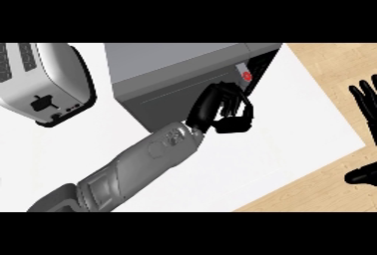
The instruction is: Pick up the milk, place it into the microwave and close the microwave
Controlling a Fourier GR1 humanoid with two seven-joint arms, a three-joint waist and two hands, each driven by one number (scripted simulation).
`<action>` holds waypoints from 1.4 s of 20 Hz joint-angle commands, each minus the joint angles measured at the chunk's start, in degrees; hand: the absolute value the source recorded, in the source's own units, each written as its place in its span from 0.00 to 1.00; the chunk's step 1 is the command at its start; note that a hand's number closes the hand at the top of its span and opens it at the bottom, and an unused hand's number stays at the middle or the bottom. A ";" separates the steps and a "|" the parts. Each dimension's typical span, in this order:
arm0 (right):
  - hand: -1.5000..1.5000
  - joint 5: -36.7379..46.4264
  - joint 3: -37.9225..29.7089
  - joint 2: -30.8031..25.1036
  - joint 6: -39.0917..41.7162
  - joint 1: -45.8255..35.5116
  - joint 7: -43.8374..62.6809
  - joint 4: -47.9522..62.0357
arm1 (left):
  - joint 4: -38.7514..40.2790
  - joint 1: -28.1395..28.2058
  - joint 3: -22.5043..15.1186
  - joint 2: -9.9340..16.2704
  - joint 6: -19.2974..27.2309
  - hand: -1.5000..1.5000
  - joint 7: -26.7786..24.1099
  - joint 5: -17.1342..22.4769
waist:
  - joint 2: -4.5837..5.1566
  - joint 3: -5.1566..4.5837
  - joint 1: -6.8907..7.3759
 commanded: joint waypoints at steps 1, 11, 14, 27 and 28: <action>0.00 -1.50 1.60 -0.17 4.73 -1.43 -0.29 -0.75 | 1.22 -5.72 0.64 -2.44 -0.13 1.00 -0.36 0.66 | 0.39 0.13 -1.38; 1.00 -0.32 6.50 -4.17 11.26 -5.41 2.39 -7.49 | 1.00 -5.56 -0.34 -2.42 2.39 1.00 -0.42 3.11 | -0.17 0.12 -1.71; 1.00 -0.36 8.31 -4.79 13.31 -5.80 2.84 -10.22 | 1.68 -5.49 -0.28 -2.43 3.04 1.00 -0.84 3.82 | -0.10 0.22 -2.39; 1.00 -2.73 12.81 -4.90 13.35 -5.80 7.56 -19.33 | 3.43 -6.44 -0.74 -2.40 5.21 1.00 -2.09 5.68 | 0.00 0.28 -5.03; 1.00 -2.94 12.45 -5.17 13.33 -6.12 7.64 -19.25 | 2.89 -6.54 -0.54 -2.40 5.19 1.00 -1.96 6.23 | 0.23 0.32 -5.00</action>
